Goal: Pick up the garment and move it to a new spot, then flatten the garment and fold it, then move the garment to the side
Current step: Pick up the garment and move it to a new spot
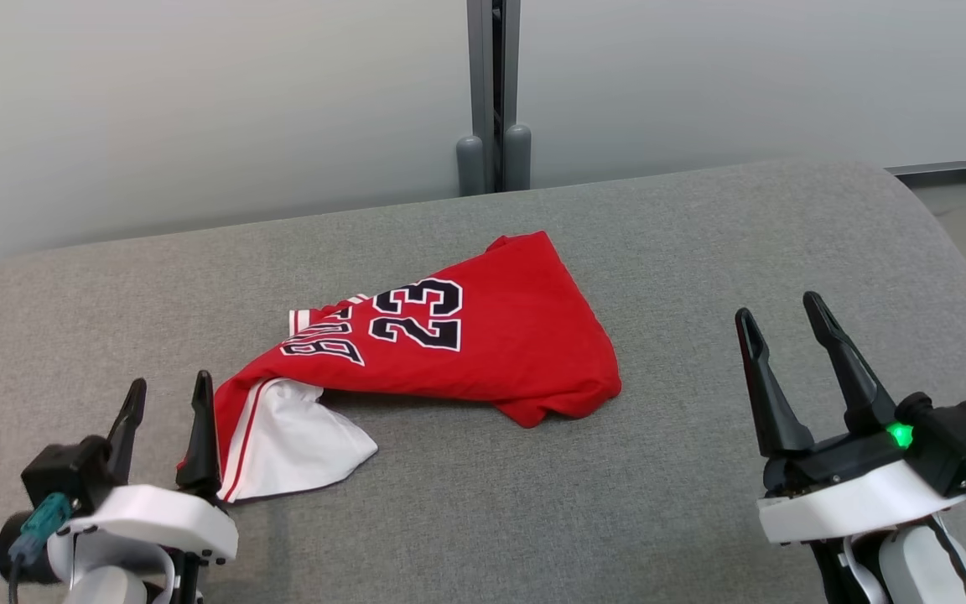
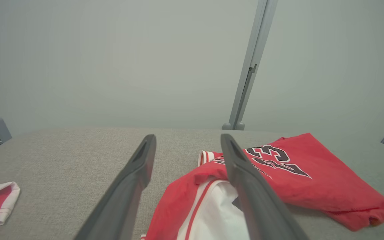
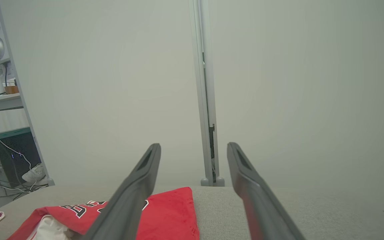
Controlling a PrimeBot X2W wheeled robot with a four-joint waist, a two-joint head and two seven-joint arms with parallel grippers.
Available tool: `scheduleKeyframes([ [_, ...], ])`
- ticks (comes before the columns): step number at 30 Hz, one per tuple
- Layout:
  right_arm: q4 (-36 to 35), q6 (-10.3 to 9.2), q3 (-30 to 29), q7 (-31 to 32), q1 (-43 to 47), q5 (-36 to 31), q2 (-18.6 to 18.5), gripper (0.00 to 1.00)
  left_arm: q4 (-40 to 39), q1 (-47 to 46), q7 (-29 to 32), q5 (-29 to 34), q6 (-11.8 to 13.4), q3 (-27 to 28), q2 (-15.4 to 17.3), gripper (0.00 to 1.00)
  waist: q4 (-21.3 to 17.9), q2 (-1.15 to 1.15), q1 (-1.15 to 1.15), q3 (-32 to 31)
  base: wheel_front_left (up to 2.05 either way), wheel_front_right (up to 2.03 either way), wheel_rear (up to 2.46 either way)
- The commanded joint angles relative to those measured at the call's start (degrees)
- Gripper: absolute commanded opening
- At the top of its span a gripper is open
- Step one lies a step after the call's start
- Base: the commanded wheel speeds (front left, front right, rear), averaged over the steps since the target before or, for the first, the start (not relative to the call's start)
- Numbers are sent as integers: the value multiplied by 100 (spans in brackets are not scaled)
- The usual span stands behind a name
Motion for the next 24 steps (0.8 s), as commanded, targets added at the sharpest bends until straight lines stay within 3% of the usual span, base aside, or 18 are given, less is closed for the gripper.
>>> scheduleKeyframes([
  [1,38,11,-12,-12,104,13,-35,100,-53,104,-21,22,12,96,-47,100,11,0,0,1,0,0,0],
  [13,267,11,-149,-11,293,-28,-54,100,-658,810,-18,860,-89,1183,-797,100,116,0,0,33,0,0,0],
  [24,433,11,-205,-12,334,-34,9,100,-351,757,-18,1277,-480,1490,-1137,100,167,0,0,101,0,0,0],
])
